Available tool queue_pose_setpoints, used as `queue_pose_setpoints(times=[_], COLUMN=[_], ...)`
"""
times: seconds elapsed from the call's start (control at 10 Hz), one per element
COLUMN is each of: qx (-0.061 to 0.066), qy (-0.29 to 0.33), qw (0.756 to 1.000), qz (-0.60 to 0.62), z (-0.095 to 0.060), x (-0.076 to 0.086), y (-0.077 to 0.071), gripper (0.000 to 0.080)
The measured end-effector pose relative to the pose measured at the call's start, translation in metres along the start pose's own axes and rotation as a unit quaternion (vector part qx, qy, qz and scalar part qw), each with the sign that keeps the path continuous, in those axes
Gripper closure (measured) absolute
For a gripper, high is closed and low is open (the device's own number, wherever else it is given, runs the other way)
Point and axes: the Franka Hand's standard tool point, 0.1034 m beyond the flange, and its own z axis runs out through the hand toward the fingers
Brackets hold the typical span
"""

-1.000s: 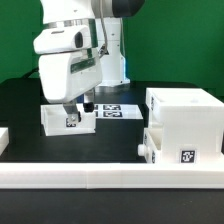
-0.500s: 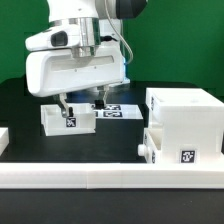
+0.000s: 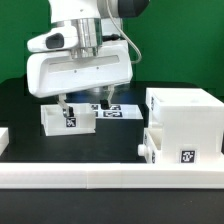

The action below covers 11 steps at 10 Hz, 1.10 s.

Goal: Assemble drawer

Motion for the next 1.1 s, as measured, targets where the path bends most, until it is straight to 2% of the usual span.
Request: queue_pose_setpoints(times=[0.1, 0.3, 0.4, 0.8, 0.9, 1.0, 1.1], qx=[-0.002, 0.022, 0.032, 0.032, 0.028, 0.006, -0.007], qy=[-0.005, -0.065, -0.088, -0.082, -0.079, -0.061, -0.047], qw=[1.000, 0.997, 0.995, 0.996, 0.996, 0.998, 0.999], qz=[0.007, 0.021, 0.018, 0.023, 0.022, 0.017, 0.024], z=[-0.004, -0.009, -0.011, -0.010, -0.011, -0.012, -0.010], x=[-0.007, -0.009, -0.008, -0.008, -0.009, -0.014, -0.026], y=[-0.002, -0.026, -0.031, -0.030, -0.029, -0.025, -0.022], gripper=[0.0150, 0.0150, 0.0150, 0.0150, 0.0150, 0.0150, 0.0150])
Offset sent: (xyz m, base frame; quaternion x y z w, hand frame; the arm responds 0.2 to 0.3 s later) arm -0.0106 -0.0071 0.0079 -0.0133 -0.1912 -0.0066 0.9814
